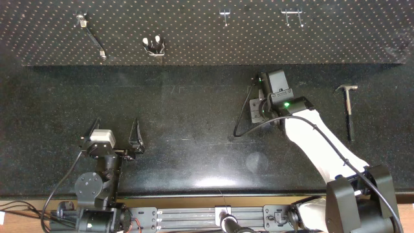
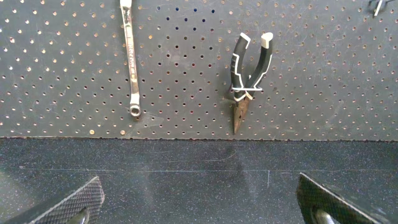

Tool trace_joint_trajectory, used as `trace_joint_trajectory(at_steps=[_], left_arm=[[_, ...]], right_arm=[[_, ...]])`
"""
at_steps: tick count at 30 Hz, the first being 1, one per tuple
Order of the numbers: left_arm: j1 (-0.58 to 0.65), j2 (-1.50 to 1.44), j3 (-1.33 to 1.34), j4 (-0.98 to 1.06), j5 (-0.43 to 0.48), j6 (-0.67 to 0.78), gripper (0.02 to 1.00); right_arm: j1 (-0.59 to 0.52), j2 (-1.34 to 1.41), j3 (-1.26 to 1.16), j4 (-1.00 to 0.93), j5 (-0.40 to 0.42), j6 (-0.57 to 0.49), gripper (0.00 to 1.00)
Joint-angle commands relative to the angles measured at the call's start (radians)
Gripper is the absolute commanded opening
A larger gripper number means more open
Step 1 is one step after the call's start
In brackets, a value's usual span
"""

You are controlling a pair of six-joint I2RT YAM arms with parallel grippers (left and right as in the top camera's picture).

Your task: Place Tools Onto Pegboard

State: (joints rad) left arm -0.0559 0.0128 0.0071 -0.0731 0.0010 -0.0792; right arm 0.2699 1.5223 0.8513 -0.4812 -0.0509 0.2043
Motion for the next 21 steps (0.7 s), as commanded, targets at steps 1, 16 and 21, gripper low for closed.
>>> trace_joint_trajectory(at_steps=[1, 16, 21], left_arm=[[-0.003, -0.009, -0.002, -0.007, 0.000, 0.012, 0.996], [-0.003, -0.009, -0.002, -0.007, 0.000, 0.012, 0.996], [-0.003, -0.009, -0.002, -0.007, 0.000, 0.012, 0.996]], right_arm=[[-0.003, 0.010, 0.015, 0.011, 0.017, 0.002, 0.102], [-0.003, 0.010, 0.015, 0.015, 0.017, 0.002, 0.082], [-0.003, 0.010, 0.015, 0.015, 0.017, 0.002, 0.077]])
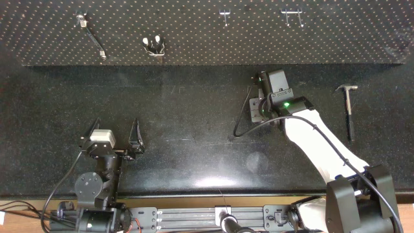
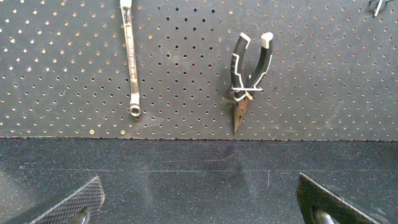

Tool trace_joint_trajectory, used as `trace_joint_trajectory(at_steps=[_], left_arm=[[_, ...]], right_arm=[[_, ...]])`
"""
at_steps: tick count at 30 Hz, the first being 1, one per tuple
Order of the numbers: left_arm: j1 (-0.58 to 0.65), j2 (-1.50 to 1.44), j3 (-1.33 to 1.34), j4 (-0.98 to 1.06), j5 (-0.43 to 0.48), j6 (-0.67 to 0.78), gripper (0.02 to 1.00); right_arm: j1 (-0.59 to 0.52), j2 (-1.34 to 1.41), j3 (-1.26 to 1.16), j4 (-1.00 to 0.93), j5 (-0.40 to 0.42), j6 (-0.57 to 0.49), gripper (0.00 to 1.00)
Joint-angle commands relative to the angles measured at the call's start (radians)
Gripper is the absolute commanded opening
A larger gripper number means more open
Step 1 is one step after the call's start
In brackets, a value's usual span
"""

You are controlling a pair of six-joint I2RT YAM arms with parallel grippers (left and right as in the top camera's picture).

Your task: Place Tools Onto Pegboard

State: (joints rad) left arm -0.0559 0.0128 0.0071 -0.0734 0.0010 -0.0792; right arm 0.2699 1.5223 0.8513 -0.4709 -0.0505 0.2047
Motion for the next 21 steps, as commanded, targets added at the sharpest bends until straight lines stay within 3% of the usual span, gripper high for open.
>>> trace_joint_trajectory(at_steps=[1, 7, 15, 21], left_arm=[[-0.003, -0.010, -0.002, -0.006, 0.000, 0.012, 0.996], [-0.003, -0.009, -0.002, -0.006, 0.000, 0.012, 0.996], [-0.003, -0.009, -0.002, -0.006, 0.000, 0.012, 0.996], [-0.003, -0.009, -0.002, -0.006, 0.000, 0.012, 0.996]], right_arm=[[-0.003, 0.010, 0.015, 0.005, 0.016, 0.001, 0.077], [-0.003, -0.025, 0.015, 0.034, 0.012, 0.002, 0.077], [0.023, -0.208, 0.015, 0.245, 0.013, 0.000, 0.075], [0.119, -0.262, 0.015, 0.443, 0.017, -0.113, 0.073]])
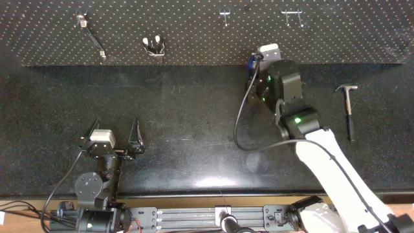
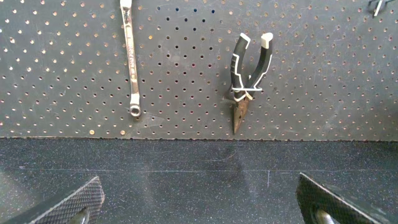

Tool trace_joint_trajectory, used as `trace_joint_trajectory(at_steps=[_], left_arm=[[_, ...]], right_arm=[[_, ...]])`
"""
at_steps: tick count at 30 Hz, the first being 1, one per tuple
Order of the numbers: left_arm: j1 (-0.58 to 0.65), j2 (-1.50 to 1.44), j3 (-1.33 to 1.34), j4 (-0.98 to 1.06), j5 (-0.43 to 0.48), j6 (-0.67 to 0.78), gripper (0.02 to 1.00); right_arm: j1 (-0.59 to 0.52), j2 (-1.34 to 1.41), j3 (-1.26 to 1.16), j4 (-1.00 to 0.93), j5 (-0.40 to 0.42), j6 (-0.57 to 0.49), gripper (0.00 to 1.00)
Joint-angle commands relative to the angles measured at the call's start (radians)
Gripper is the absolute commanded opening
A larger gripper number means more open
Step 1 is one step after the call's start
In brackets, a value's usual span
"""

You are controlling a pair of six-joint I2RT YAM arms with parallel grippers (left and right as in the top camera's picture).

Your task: Place Tools Onto Pegboard

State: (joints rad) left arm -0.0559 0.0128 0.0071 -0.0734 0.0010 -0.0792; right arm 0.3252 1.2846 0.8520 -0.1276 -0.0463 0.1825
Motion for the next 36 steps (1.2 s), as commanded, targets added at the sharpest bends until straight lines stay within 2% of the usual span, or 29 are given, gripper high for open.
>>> trace_joint_trajectory(at_steps=[1, 4, 13, 23, 36], left_arm=[[-0.003, -0.009, -0.002, -0.006, 0.000, 0.012, 0.996], [-0.003, -0.009, -0.002, -0.006, 0.000, 0.012, 0.996], [-0.003, -0.010, -0.002, -0.006, 0.000, 0.012, 0.996], [-0.003, -0.009, -0.002, -0.006, 0.000, 0.012, 0.996], [-0.003, -0.009, -0.002, -0.006, 0.000, 0.012, 0.996]], right_arm=[[0.077, -0.024, 0.014, 0.124, 0.013, -0.103, 0.073], [0.113, -0.022, 0.014, 0.193, 0.013, -0.155, 0.073], [0.120, -0.025, 0.014, 0.253, 0.013, -0.192, 0.073], [0.121, -0.025, 0.014, 0.330, 0.014, -0.208, 0.075], [0.121, -0.024, 0.014, 0.385, 0.065, -0.228, 0.073]])
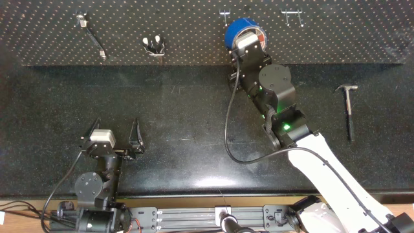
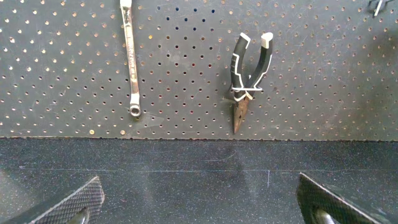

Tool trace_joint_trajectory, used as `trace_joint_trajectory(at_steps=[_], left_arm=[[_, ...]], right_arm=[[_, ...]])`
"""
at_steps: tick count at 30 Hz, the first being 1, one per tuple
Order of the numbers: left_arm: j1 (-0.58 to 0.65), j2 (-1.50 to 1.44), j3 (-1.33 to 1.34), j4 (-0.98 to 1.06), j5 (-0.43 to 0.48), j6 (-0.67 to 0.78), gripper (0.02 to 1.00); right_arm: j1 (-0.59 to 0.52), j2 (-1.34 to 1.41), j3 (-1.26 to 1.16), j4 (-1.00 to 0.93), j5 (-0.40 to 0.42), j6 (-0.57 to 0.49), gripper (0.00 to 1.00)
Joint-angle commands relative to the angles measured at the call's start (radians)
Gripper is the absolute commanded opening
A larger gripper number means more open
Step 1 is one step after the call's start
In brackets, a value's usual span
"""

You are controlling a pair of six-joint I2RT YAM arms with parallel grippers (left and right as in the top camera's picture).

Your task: Place Tools Onto Pegboard

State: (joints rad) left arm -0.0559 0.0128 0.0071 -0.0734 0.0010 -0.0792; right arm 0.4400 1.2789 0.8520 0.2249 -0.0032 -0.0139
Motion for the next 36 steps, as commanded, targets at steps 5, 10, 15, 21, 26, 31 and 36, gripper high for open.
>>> trace_joint_trajectory(at_steps=[5, 10, 15, 21, 26, 31, 36], left_arm=[[-0.003, -0.010, -0.002, -0.006, 0.000, 0.012, 0.996], [-0.003, -0.010, -0.002, -0.006, 0.000, 0.012, 0.998], [-0.003, -0.009, -0.002, -0.006, 0.000, 0.012, 0.996], [-0.003, -0.009, -0.002, -0.006, 0.000, 0.012, 0.996], [-0.003, -0.010, -0.002, -0.006, 0.000, 0.012, 0.996], [-0.003, -0.009, -0.002, -0.006, 0.000, 0.012, 0.996], [-0.003, -0.009, -0.002, -0.006, 0.000, 0.012, 0.996]], right_arm=[[0.007, -0.018, 0.014, 0.074, 0.022, -0.052, 0.073], [0.050, -0.018, 0.014, 0.081, 0.018, -0.141, 0.073], [0.086, 0.001, 0.014, 0.084, 0.019, -0.188, 0.073], [0.086, 0.071, 0.014, 0.097, 0.068, -0.191, 0.075], [0.086, 0.143, 0.014, 0.156, 0.078, -0.191, 0.073], [0.086, 0.201, 0.014, 0.191, 0.136, -0.191, 0.073], [0.086, 0.242, 0.014, 0.234, 0.205, -0.191, 0.073]])
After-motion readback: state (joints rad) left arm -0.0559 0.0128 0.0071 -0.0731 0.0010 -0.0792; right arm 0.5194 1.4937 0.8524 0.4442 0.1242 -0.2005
